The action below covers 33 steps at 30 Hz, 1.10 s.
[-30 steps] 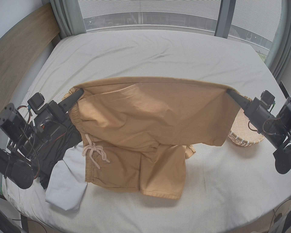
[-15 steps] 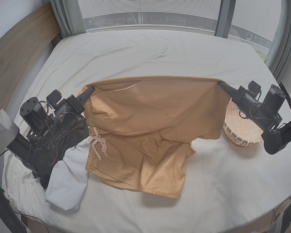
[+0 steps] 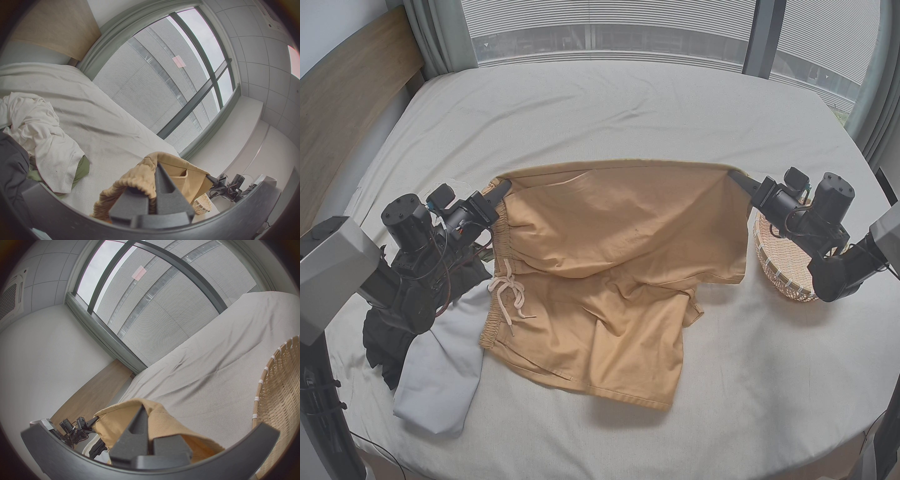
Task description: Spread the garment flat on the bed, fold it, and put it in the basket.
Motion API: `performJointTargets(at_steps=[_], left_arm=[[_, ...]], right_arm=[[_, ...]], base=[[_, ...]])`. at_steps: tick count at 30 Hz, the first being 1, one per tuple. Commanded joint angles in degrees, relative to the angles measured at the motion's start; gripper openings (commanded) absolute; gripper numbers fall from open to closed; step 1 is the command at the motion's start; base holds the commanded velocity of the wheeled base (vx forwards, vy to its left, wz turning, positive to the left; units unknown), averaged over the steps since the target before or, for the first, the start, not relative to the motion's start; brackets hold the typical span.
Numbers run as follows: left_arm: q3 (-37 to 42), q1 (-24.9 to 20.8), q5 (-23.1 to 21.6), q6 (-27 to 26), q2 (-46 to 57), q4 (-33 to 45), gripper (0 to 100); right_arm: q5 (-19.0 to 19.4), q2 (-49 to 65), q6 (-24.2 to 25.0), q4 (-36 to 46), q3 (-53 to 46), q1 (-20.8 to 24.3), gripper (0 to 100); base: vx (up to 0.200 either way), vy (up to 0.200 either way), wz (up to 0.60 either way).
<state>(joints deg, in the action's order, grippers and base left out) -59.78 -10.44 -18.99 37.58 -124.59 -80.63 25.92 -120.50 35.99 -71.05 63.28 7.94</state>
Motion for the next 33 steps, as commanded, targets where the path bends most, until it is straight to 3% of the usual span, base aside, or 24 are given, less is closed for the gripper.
performJointTargets(at_steps=[1, 10, 18, 25, 29, 33], left_arm=[[-4.11, 0.06, 1.5, 0.03, -3.03, 2.23, 100], [-6.49, 0.33, 4.49, 0.56, -1.89, 9.17, 100], [-4.03, 0.94, 8.09, -1.02, -0.57, 12.78, 100], [7.93, 0.68, 7.3, -4.71, 6.64, 11.9, 100], [22.78, -1.25, 1.24, -5.94, 12.53, 7.33, 100], [31.04, -1.52, -1.75, -6.03, 13.93, 1.09, 100]], right_arm=[[0.01, -3.07, 0.05, -0.06, 2.46, -0.47, 100], [-1.57, -2.81, -0.13, -1.2, 1.58, -1.17, 100], [-1.57, 2.73, -0.39, -7.35, -13.18, 1.29, 100], [-1.57, 3.79, -1.45, -13.24, -27.07, 2.0, 100], [-1.57, 3.43, -1.45, -17.28, -35.42, 3.05, 100], [-1.57, 3.7, -1.45, -17.28, -39.81, 4.9, 100]], base=[[0.0, 0.0, 0.0], [0.0, 0.0, 0.0], [0.0, 0.0, 0.0], [0.0, 0.0, 0.0], [0.0, 0.0, 0.0], [0.0, 0.0, 0.0]])
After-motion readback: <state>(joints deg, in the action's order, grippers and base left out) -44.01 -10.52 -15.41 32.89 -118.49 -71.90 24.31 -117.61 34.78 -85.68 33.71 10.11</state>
